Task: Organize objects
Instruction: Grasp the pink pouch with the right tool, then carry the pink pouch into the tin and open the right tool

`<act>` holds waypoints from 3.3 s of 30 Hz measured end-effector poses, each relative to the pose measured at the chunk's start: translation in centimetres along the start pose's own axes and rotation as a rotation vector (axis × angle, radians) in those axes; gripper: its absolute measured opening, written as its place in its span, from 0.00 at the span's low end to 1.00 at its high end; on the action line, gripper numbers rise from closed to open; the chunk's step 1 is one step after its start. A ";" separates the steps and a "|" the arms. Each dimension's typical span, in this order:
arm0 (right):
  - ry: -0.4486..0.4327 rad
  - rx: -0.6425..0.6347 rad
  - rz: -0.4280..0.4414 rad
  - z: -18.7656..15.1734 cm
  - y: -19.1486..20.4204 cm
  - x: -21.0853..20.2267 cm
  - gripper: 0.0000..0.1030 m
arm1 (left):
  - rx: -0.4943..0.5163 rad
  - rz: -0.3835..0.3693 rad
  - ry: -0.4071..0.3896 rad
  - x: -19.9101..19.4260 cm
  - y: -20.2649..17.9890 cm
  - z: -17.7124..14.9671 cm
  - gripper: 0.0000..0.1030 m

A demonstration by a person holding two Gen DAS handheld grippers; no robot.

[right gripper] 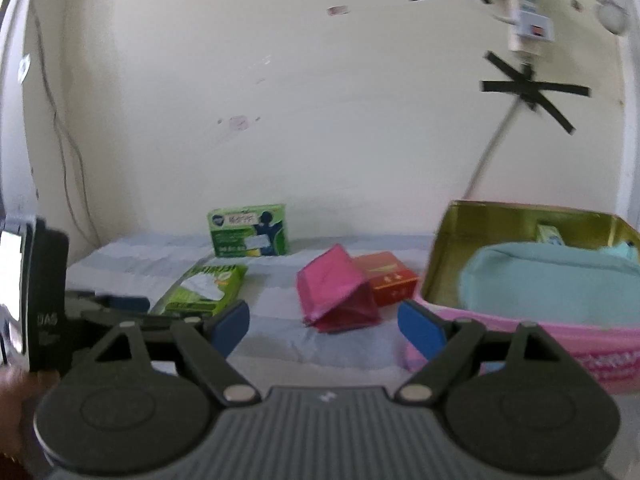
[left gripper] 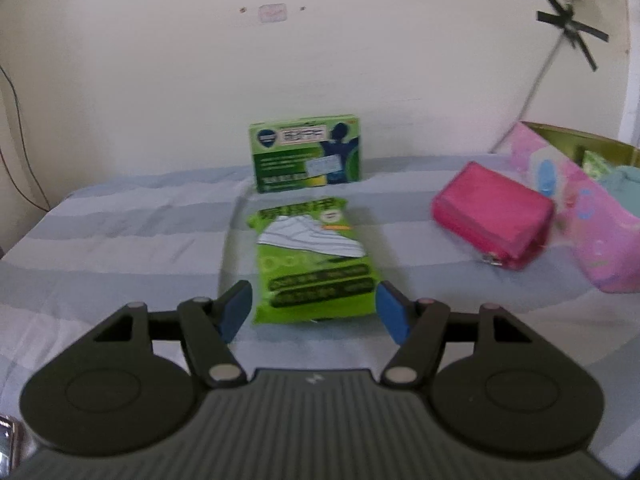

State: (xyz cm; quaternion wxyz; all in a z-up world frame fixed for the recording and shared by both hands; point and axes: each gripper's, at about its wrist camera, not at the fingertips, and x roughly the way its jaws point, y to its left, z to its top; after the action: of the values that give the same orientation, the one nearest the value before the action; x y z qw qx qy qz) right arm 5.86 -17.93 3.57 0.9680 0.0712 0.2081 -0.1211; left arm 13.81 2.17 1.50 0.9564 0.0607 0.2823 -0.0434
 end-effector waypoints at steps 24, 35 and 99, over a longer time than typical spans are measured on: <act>0.282 -0.333 -0.110 1.1 2.9 17.6 0.69 | -0.158 -0.069 0.064 2.0 3.8 -0.4 0.74; 0.251 -0.390 0.126 -6.4 6.2 3.0 0.71 | -0.120 -0.052 0.053 1.9 3.0 -0.8 0.75; -0.122 0.104 -0.209 1.2 -15.9 0.8 0.44 | -0.053 -0.342 -0.092 -2.9 -12.0 4.6 0.67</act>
State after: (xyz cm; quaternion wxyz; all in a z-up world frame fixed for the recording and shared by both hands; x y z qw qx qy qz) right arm 2.82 -33.54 2.92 0.9560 0.0917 0.1484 -0.2360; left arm 12.41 -10.22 5.84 0.9483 -0.0156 0.2453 -0.2007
